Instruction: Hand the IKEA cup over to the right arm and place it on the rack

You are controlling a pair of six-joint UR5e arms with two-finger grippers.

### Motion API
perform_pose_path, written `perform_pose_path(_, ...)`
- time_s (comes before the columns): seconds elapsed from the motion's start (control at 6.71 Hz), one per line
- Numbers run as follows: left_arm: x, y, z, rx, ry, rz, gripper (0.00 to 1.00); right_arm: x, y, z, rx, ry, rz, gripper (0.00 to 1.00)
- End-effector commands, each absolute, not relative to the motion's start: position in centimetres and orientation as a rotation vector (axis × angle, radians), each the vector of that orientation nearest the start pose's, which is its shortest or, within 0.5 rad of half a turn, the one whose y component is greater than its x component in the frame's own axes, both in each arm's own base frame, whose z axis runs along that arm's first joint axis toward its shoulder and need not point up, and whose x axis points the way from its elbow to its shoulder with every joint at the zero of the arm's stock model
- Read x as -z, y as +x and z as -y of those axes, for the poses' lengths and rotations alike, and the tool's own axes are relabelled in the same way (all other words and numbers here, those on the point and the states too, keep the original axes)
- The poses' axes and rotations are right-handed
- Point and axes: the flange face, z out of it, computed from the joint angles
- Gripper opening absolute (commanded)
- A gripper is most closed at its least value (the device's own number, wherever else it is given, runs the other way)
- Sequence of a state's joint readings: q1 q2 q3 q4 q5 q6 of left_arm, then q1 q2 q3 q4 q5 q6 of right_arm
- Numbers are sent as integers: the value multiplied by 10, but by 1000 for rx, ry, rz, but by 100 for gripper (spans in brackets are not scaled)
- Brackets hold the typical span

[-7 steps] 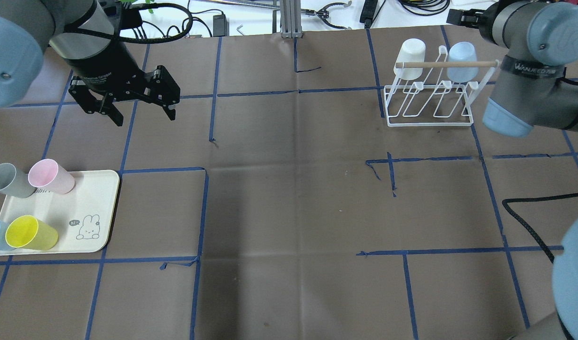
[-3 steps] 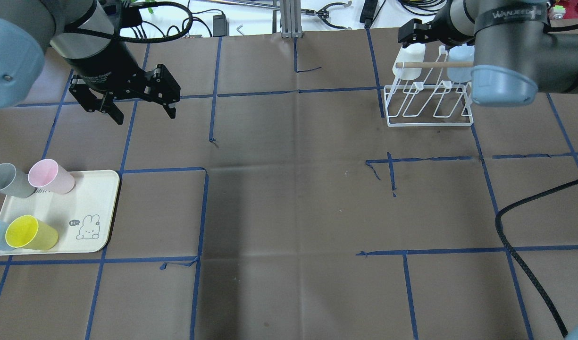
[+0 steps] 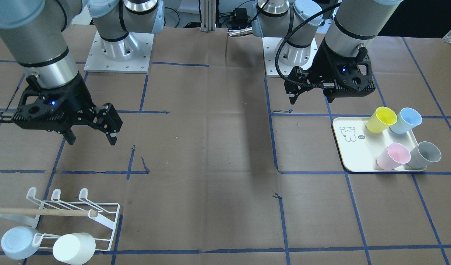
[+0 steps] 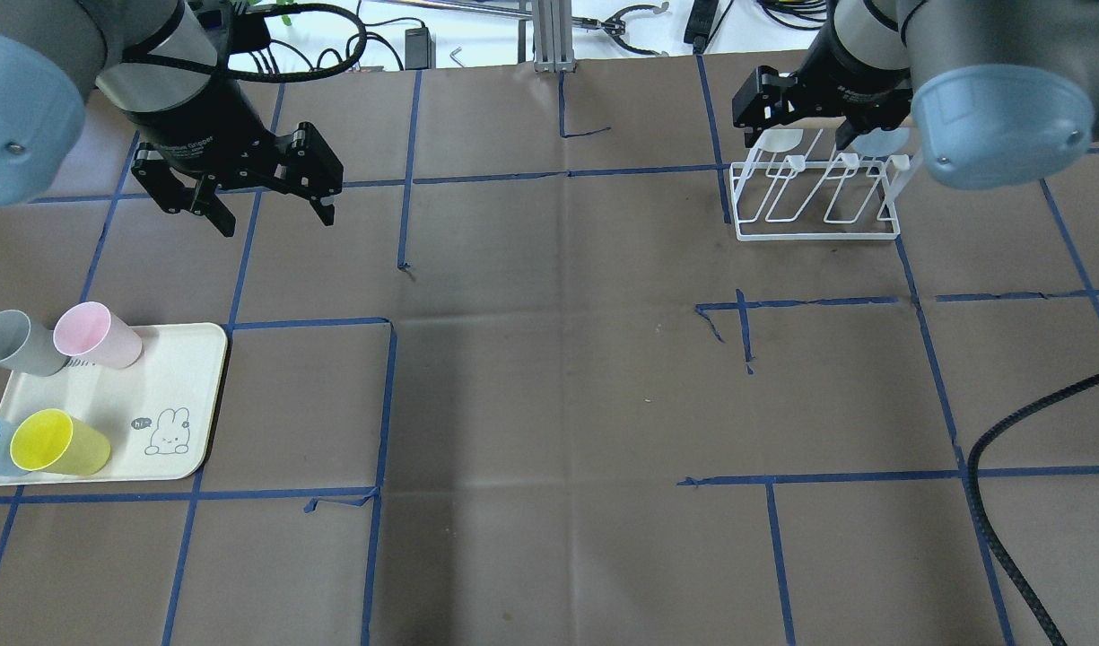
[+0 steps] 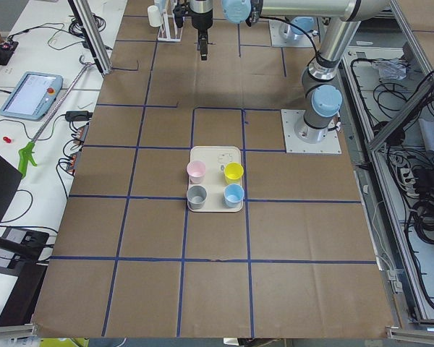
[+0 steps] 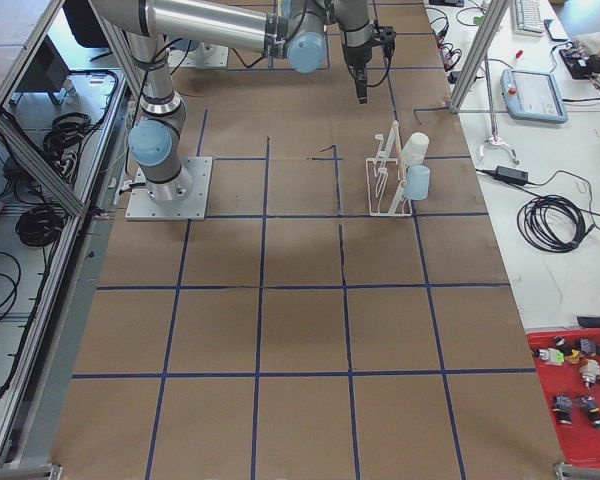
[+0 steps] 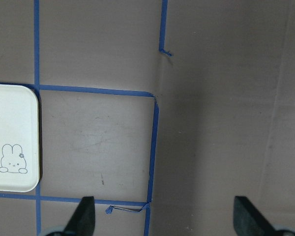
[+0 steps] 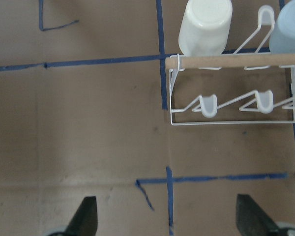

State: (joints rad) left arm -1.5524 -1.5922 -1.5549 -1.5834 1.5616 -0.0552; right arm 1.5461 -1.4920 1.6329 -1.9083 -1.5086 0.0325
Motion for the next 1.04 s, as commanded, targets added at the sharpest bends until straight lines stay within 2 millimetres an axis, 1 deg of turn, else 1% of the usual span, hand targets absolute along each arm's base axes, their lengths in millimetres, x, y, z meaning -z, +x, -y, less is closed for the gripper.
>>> perform_pose_path(0.0, -484, -125, 502, -29, -116, -3148, 99, -460, 131, 507, 65, 167, -3070, 100)
perform_pose_path(0.15, -483, -125, 501, -32, -116, -3148, 99, -461, 141, 500, 28, 184, -3084, 100)
perform_pose_path(0.3, -483, -125, 501, -32, -118, -3148, 99, -480, 155, 477, 57, 121, -3134, 100)
perform_pose_path(0.45, -484, -125, 502, -29, -119, -3148, 99, -496, 162, 461, 99, 94, -3127, 100)
perform_pose_path(0.75, -483, -125, 501, -32, -119, -3148, 99, -506, 162, 456, 132, 79, -3130, 100)
perform_pose_path(0.89, -483, -125, 501, -32, -119, -3148, 99, -500, 162, 456, 113, 77, -3131, 100)
